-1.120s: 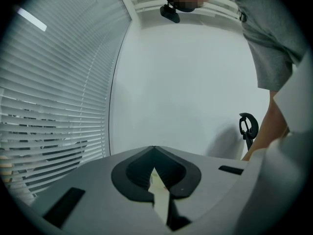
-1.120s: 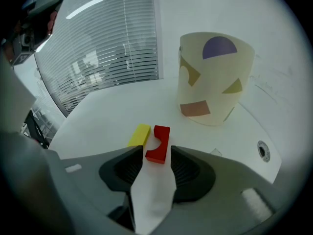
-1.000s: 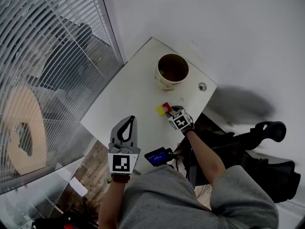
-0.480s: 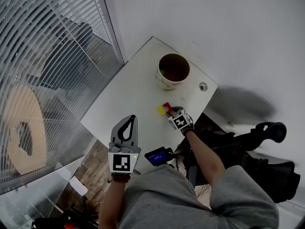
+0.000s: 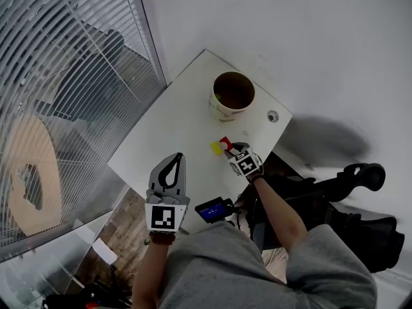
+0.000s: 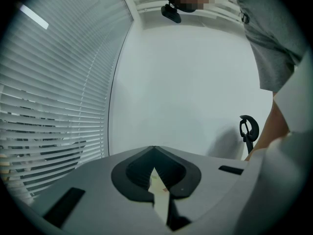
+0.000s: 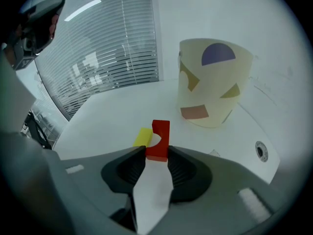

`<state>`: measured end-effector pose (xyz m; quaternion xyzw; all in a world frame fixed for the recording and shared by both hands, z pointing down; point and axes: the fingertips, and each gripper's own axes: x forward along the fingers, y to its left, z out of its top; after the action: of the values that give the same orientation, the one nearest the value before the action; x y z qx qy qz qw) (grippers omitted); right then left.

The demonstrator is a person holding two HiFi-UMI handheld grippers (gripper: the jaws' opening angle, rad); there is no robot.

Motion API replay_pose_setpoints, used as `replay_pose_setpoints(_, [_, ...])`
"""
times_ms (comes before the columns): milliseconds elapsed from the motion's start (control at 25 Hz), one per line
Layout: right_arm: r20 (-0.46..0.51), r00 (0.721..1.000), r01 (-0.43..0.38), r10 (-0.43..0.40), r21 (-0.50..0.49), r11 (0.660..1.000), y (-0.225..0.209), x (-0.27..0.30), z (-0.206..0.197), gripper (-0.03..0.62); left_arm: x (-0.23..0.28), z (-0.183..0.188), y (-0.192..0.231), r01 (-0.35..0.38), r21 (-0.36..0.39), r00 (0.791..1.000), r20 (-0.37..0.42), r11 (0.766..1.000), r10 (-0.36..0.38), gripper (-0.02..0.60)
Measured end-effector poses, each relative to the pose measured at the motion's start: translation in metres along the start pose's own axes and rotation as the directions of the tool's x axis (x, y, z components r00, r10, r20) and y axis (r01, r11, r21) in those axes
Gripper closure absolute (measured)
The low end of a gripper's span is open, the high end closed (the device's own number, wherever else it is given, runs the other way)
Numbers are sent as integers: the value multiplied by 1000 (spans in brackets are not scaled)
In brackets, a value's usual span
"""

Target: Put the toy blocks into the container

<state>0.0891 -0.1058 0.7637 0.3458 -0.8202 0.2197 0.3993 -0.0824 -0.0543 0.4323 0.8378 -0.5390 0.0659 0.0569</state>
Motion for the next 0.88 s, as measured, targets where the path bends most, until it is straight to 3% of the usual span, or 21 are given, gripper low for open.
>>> replay_pose_setpoints(400, [132,991,-17,17,3,1000,20,-43,35,442,1,2,-6,18,7,1000,7,1000,-18,574])
replay_pose_setpoints(880, [306,949,-60,72,-48,997,62,-94,99,442,-1,-2,-14,36,4,999,5,999,-36,574])
